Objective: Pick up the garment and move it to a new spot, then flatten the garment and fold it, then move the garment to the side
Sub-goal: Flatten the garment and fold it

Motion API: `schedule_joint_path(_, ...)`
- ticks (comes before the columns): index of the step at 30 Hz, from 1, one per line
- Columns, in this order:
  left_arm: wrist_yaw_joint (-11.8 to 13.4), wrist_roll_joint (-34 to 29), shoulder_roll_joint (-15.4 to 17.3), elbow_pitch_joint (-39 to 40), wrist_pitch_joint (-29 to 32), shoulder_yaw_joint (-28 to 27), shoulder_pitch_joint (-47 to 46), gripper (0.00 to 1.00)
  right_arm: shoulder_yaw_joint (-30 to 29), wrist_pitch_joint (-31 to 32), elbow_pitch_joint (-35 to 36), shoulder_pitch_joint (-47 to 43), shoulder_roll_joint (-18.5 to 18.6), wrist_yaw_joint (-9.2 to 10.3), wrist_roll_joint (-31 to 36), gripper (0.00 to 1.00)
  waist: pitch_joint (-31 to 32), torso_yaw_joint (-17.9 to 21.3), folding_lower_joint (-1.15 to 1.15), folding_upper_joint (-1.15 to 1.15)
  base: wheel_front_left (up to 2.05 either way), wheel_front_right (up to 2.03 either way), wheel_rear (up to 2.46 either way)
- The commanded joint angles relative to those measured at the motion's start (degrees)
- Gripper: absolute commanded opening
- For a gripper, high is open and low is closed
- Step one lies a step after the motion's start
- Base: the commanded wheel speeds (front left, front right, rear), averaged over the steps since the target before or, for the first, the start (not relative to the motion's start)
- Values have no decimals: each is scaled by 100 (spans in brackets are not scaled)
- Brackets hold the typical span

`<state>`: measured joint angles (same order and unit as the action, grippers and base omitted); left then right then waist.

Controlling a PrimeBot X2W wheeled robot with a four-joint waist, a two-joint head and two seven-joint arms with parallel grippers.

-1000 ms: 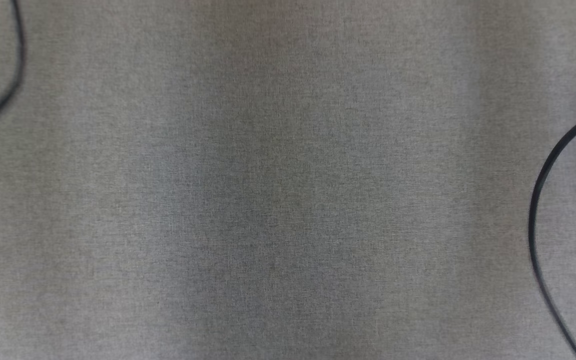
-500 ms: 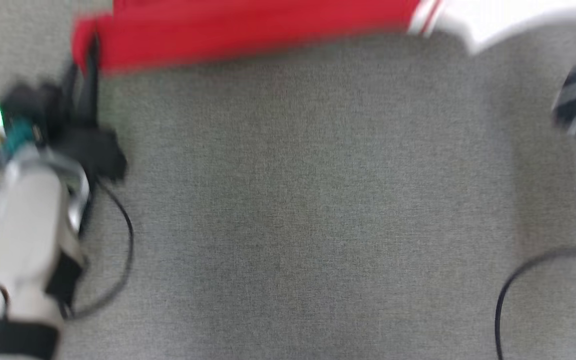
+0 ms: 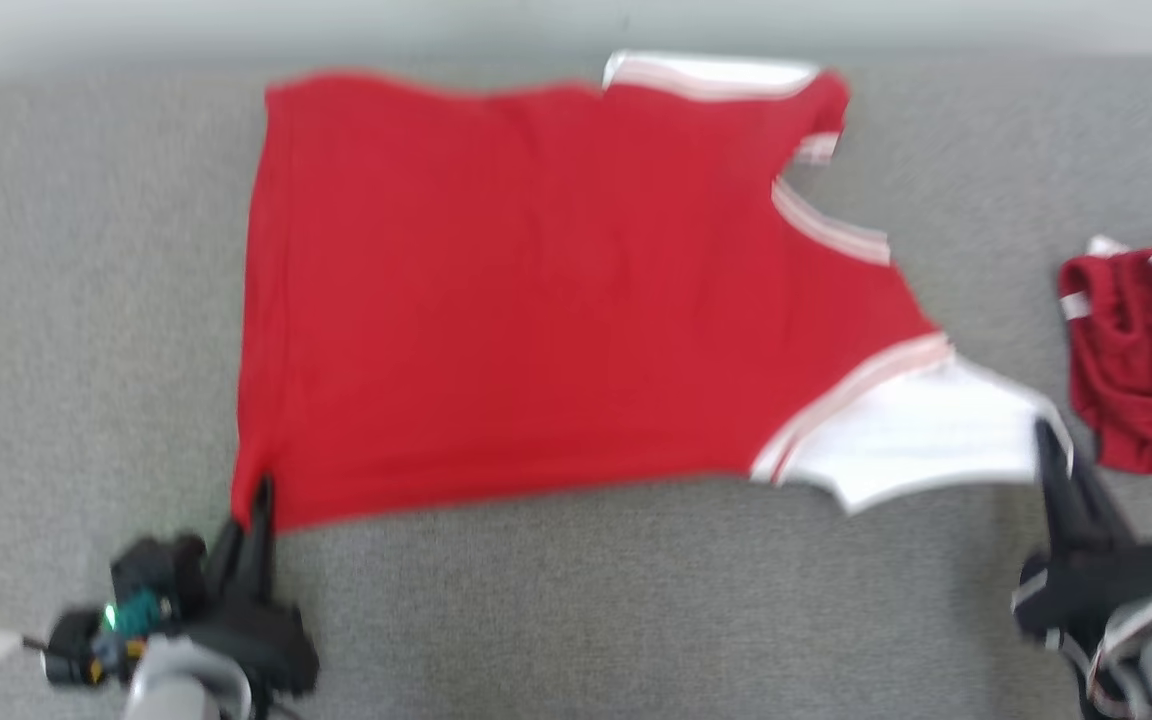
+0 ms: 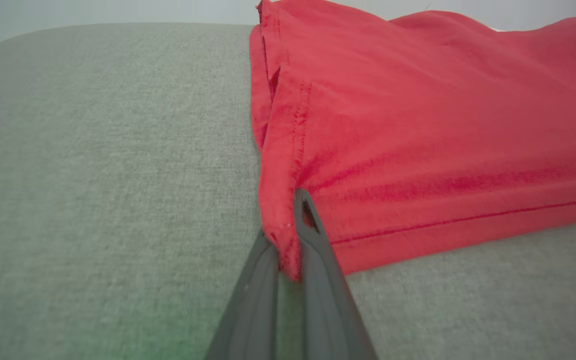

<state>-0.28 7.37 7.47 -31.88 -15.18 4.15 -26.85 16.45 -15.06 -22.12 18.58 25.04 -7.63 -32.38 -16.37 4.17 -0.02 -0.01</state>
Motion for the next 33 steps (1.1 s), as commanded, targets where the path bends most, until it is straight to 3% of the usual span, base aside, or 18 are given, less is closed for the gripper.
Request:
schedule_joint_path(1, 49, -10, 17, -59, 9, -180, 367, 0, -63, -11, -53, -323, 21, 27, -122, 0, 647, 218, 2, 1, 0, 0, 0)
schedule_joint_path(9, 14, -29, -254, -7, 9, -544, 1344, 0, 48, -12, -111, -1162, -22, 27, -141, 0, 1221, 303, 2, 1, 0, 0, 0)
schedule_joint_path(20, -17, -58, -392, 62, 3, -858, 2265, 0, 212, -12, -54, -2209, 39, 28, -193, 0, 1686, 153, 2, 1, 0, 0, 0)
schedule_joint_path(26, -17, 127, -399, 149, 3, -753, 2497, 0, 36, -12, 150, -2383, 100, 35, -190, 0, 1721, 103, 2, 1, 0, 0, 0)
schedule_joint_path(33, -115, 230, -424, 752, 3, -494, 2164, 0, 144, -10, 506, -1983, 22, 25, -119, 0, 1594, 4, 2, 1, 0, 0, 0)
